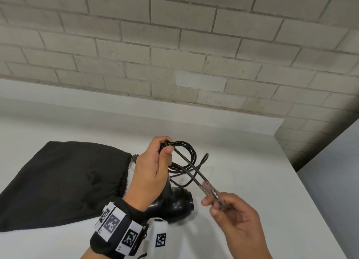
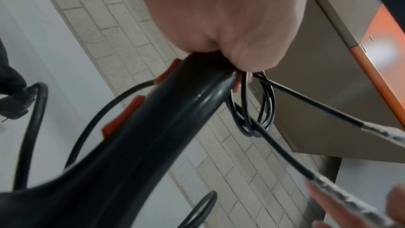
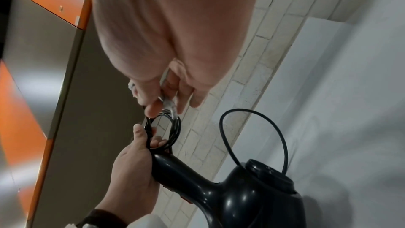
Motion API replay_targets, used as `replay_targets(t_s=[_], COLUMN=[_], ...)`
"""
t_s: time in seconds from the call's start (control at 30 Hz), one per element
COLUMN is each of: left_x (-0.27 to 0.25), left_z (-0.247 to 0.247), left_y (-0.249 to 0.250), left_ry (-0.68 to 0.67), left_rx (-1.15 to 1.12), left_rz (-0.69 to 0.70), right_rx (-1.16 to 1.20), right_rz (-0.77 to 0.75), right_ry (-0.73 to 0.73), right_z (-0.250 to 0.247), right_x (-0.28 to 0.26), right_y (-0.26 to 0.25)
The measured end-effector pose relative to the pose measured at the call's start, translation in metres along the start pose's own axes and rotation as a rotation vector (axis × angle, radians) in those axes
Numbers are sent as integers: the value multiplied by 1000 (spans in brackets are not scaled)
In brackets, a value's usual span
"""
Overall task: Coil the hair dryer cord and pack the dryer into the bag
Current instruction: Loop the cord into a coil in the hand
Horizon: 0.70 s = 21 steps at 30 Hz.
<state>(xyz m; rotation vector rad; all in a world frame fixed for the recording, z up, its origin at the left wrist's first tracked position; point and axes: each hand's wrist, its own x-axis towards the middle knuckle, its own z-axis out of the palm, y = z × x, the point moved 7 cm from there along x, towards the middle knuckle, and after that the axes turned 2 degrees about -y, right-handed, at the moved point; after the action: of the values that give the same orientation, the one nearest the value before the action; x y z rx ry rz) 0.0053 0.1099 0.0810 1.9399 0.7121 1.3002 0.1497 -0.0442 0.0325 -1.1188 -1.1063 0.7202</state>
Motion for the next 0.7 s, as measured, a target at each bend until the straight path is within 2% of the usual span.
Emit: replay_targets(t_s=[0.1, 0.23, 0.3, 0.37, 0.43, 0.5, 0.57, 0.63, 0.7], left_x=[0, -3, -3, -2, -1, 0, -1, -2, -1], left_z=[0, 1, 2, 2, 2, 2, 2, 2, 2], left_y=[3, 5, 5, 6, 6, 5, 5, 6, 4], left_ry=[24, 28, 26, 34, 38, 42, 45, 47, 51], left_rx=[-27, -1, 9, 11, 13, 18, 13, 12, 16], left_rz=[-2, -3, -5, -7, -4, -3, -2, -9, -22], right_rx=[171, 413, 508, 534, 363, 47, -42, 81, 323], right_rz=[55, 239, 317, 360, 373, 355, 297, 196, 122], right_ry=[97, 142, 117, 32, -57, -133, -92, -51, -90], right_z=[-9, -26, -34, -40, -48, -51, -59, -63, -63], right_x=[-1, -4, -9, -14, -17, -19, -22, -25, -29], right_y=[-1, 3, 5, 11, 11, 7, 10, 19, 30])
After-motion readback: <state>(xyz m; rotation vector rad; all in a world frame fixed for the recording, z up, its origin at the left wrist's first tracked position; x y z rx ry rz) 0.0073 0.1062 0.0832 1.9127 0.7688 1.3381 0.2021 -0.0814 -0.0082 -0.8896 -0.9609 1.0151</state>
